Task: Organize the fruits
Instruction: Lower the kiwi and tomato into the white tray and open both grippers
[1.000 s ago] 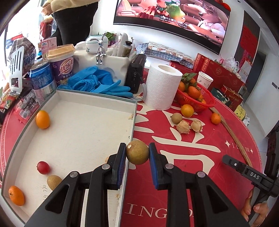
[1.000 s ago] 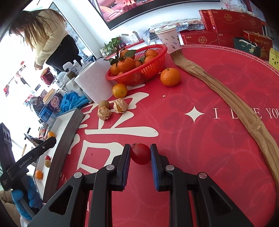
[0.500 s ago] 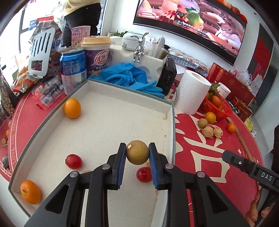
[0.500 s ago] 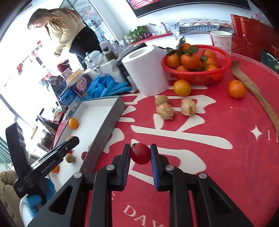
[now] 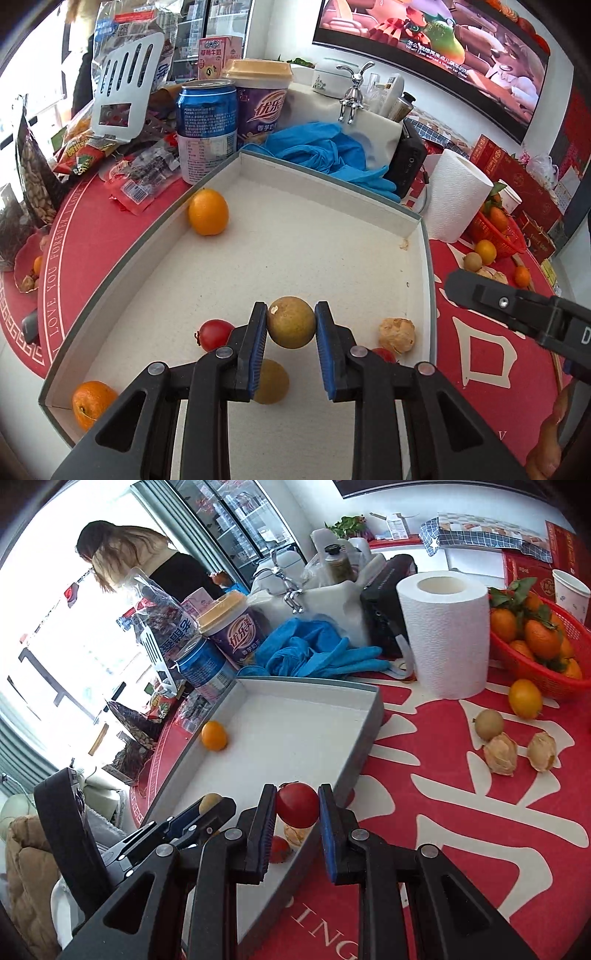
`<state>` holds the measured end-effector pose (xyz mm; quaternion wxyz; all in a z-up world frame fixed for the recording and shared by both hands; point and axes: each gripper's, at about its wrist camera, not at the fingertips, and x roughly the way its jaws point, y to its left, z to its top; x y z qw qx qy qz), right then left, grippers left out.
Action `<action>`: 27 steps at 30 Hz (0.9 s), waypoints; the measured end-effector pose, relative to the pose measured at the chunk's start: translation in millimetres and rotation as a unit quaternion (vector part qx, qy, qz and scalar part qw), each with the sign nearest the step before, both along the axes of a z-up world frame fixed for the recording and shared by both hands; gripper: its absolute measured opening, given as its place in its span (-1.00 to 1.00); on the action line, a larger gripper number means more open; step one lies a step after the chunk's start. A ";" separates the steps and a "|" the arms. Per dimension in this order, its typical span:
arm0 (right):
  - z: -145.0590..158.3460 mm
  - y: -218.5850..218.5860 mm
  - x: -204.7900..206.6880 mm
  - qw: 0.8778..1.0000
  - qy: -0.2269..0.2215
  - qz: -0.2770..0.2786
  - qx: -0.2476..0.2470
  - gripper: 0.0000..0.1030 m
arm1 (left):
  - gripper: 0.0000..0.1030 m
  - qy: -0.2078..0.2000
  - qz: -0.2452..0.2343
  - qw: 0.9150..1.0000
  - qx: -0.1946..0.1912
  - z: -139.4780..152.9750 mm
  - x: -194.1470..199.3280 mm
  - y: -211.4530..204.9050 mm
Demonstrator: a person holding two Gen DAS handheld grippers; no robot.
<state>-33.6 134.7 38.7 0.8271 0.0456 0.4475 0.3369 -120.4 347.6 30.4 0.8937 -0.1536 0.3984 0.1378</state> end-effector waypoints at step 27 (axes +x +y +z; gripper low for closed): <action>-11.5 -137.2 37.7 0.959 -0.026 -0.236 -0.151 1.00 | 0.52 -0.039 -0.004 0.999 0.028 16.2 -9.8 -17.6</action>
